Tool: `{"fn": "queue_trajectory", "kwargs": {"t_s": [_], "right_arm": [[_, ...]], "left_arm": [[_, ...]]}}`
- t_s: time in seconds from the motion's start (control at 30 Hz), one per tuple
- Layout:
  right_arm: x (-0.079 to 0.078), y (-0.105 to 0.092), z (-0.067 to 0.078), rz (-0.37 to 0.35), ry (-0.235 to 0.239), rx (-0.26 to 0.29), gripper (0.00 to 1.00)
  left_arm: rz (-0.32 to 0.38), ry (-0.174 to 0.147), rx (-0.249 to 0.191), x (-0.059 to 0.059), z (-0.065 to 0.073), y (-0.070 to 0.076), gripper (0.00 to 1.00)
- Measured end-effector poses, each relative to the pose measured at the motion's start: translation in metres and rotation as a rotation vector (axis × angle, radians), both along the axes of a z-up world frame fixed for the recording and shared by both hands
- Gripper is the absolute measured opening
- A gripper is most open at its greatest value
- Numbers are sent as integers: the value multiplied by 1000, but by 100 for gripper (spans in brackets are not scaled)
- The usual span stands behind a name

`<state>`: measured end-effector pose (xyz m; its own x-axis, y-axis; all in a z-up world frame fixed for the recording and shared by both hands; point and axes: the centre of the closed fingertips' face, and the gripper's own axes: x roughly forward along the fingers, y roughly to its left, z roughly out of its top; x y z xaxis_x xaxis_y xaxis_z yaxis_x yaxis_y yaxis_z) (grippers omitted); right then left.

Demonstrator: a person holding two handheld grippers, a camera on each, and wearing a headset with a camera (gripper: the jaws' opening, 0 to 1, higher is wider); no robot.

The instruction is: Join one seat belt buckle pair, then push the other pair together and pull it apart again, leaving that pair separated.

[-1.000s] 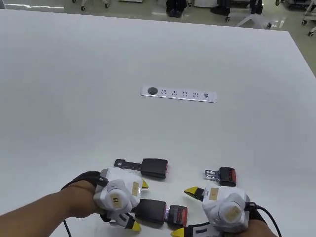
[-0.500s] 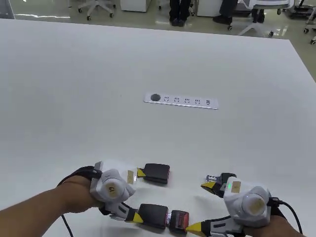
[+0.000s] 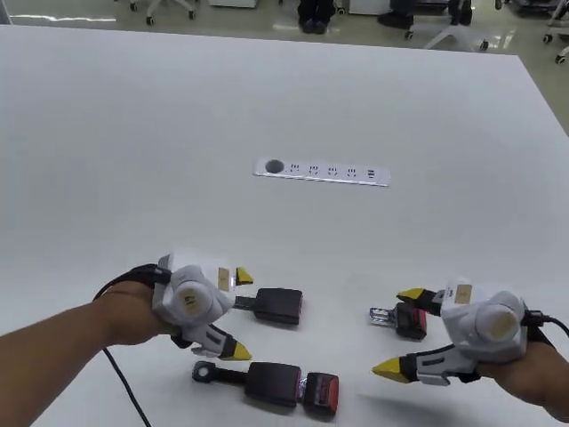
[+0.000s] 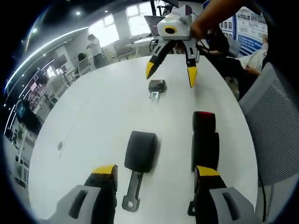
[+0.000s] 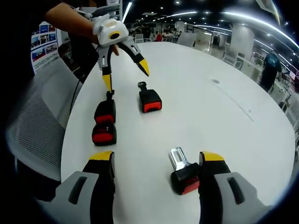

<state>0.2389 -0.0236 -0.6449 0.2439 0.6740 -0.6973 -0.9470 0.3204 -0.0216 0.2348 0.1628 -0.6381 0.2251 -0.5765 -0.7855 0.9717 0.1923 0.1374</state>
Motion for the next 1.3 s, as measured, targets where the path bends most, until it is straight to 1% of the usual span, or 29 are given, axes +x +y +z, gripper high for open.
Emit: {"fn": "queue_trajectory", "kwargs": {"t_s": [0.2, 0.27, 0.4, 0.47, 0.5, 0.53, 0.57, 0.63, 0.67, 0.7, 0.73, 0.77, 0.8, 0.87, 0.93, 1.03, 1.07, 1.1, 1.13, 1.17, 1.2, 1.23, 1.27, 1.3], "right_arm": [[13, -10, 0, -22, 16, 0, 72], [13, -11, 0, -17, 30, 0, 72], [22, -23, -9, -9, 52, -20, 69], [24, -27, -11, -11, 61, -25, 67], [20, -26, -11, -14, 75, -27, 65], [20, -27, -12, -14, 81, -28, 63], [25, -34, -15, -14, 90, -34, 62], [27, -36, -17, -17, 94, -41, 62], [27, -37, -17, -18, 103, -38, 62], [26, -37, -18, -15, 120, -35, 61], [26, -39, -20, -8, 125, -44, 61], [29, -42, -23, -3, 128, -54, 61], [30, -43, -25, 0, 131, -60, 60], [30, -44, -26, 2, 140, -65, 59], [30, -45, -26, 1, 147, -72, 57], [31, -45, -29, 1, 160, -72, 57], [31, -45, -30, 7, 162, -75, 57], [32, -45, -31, 11, 164, -75, 56], [32, -45, -31, 14, 173, -68, 56], [31, -44, -31, 15, 175, -69, 56], [32, -43, -32, 15, 180, -67, 57], [31, -41, -32, 9, 194, -50, 57], [32, -41, -32, 8, 202, -43, 59], [32, -41, -34, 11, 207, -47, 59]], "left_arm": [[-21, 0, 7, 13, -1, -2, 69], [-25, -3, 12, 17, -3, -3, 69], [-40, 5, 19, 25, -8, -3, 69], [-46, 8, 15, 30, -10, -5, 69], [-44, 15, 13, 32, -11, -7, 69], [-45, 18, 13, 33, -12, -8, 69], [-48, 21, 11, 34, -14, -10, 68], [-50, 31, 7, 36, -17, -13, 66], [-56, 40, 10, 35, -20, -15, 66], [-63, 42, 16, 35, -22, -16, 66], [-68, 44, 17, 36, -24, -16, 66], [-74, 55, 13, 36, -26, -18, 65], [-76, 59, 12, 35, -27, -19, 65], [-84, 59, 13, 37, -30, -19, 62], [-81, 69, 6, 38, -31, -20, 59], [-79, 77, 8, 38, -36, -20, 59], [-77, 86, 6, 37, -38, -20, 58], [-77, 95, 8, 36, -40, -20, 58], [-89, 98, 22, 35, -44, -18, 58], [-102, 93, 30, 35, -45, -17, 58], [-92, 101, 25, 36, -47, -16, 58], [-87, 106, 21, 36, -47, -17, 58], [-80, 107, 17, 37, -48, -17, 58], [-79, 99, 28, 38, -49, -15, 56]]}}
